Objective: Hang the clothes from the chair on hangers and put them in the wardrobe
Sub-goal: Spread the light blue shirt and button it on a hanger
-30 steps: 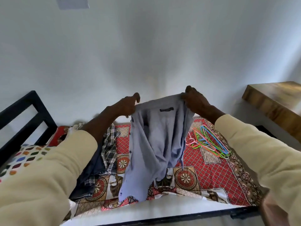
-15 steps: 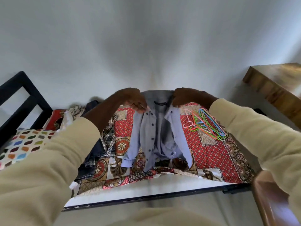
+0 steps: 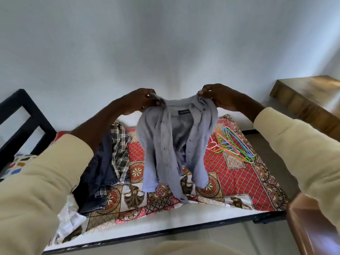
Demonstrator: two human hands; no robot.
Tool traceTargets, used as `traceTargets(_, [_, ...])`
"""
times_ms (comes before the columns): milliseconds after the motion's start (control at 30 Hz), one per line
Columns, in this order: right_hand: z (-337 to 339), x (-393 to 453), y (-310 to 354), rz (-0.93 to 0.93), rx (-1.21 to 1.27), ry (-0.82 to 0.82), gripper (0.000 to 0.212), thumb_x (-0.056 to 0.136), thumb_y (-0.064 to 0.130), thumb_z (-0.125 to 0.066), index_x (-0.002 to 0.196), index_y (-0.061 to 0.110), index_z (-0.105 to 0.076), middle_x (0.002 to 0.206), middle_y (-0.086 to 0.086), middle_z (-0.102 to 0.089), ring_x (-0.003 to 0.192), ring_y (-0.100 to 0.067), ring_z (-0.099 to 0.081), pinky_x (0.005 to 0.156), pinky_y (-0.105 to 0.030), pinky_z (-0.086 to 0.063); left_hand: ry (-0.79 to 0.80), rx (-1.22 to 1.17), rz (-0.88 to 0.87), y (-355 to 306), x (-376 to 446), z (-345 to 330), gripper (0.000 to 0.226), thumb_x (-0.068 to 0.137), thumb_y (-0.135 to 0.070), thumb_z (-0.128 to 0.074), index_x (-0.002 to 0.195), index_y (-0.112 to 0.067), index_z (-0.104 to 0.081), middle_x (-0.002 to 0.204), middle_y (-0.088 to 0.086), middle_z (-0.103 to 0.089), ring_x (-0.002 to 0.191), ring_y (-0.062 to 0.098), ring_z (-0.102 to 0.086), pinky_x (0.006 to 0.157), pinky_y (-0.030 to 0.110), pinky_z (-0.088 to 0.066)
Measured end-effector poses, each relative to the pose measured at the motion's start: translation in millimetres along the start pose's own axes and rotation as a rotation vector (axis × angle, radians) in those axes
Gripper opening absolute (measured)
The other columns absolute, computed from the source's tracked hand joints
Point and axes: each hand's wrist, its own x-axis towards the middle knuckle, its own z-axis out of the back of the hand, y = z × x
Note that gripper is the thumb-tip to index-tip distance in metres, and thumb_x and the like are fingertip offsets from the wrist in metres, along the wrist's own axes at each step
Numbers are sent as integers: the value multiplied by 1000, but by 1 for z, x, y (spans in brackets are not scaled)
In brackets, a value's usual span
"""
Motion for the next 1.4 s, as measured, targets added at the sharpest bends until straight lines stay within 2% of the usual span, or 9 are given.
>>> traceTargets(100, [-6, -8, 32, -79, -575, 73, 27, 84, 27, -76, 83, 5, -60, 61, -5, -45, 52, -15, -41, 41, -20, -30, 123, 444, 69, -38, -9, 0, 27, 66, -17, -82, 78, -10, -58, 69, 1, -53, 64, 12, -49, 53, 25, -37])
traceTargets(233, [7, -28, 64, -115, -342, 507, 26, 73, 21, -83, 76, 12, -59, 66, -14, -35, 54, -20, -24, 49, -23, -21, 601, -84, 49, -70, -42, 15, 17, 62, -13, -82, 72, -21, -71, 72, -1, -67, 69, 12, -65, 61, 24, -53])
traceTargets(433, [-6, 45, -25, -238, -588, -45, 53, 70, 12, -85, 113, 1, -56, 95, -19, -56, 77, -22, -49, 56, -28, -34, -195, 433, 236, 34, 46, -5, 47, 66, -26, -80, 106, -10, -62, 111, 18, -67, 100, 31, -63, 75, 31, -48])
traceTargets(533, [-18, 84, -79, -193, -728, -131, 34, 86, 19, -70, 105, -9, -63, 107, -26, -61, 90, -23, -53, 69, -30, -33, -273, 617, 259, 83, 88, -28, 34, 87, -30, -60, 99, 1, -66, 109, 25, -64, 104, 37, -61, 77, 33, -44])
traceTargets(700, [-21, 124, -185, -325, -118, -170, 26, 95, 27, -63, 88, 3, -69, 73, -1, -66, 61, -11, -59, 49, -17, -46, -221, 280, 356, 186, 132, -56, 22, 93, -24, -62, 89, -2, -59, 93, 19, -60, 83, 18, -61, 74, 39, -49])
traceTargets(900, [3, 205, -303, -285, -454, 247, 34, 89, 41, -68, 81, 9, -59, 72, -5, -56, 57, -13, -46, 50, -24, -36, -48, 516, 523, 250, 191, -81, 28, 101, -32, -51, 101, -3, -48, 87, 17, -61, 75, 30, -57, 63, 39, -42])
traceTargets(1100, [70, 299, -329, -652, -348, 955, 16, 85, -4, -66, 99, 3, -68, 89, -8, -76, 77, -17, -71, 69, -26, -54, 520, 15, 830, 308, 257, -26, 23, 86, -15, -72, 103, -2, -65, 106, 23, -68, 83, 25, -61, 79, 32, -48])
traceTargets(1233, [78, 401, -367, -715, -383, 773, 22, 82, -12, -61, 89, 7, -69, 81, -8, -74, 70, -21, -70, 70, -33, -57, 337, 164, 740, 365, 351, 6, 19, 82, -5, -72, 100, -2, -63, 97, 20, -65, 91, 25, -54, 76, 30, -43])
traceTargets(1400, [40, 517, -489, -321, -1002, -33, 31, 93, 19, -55, 120, 4, -57, 131, -23, -53, 122, -39, -48, 90, -36, -42, -232, 835, 510, 497, 457, -9, 31, 89, -20, -49, 112, -2, -59, 120, 27, -57, 115, 42, -55, 89, 45, -44])
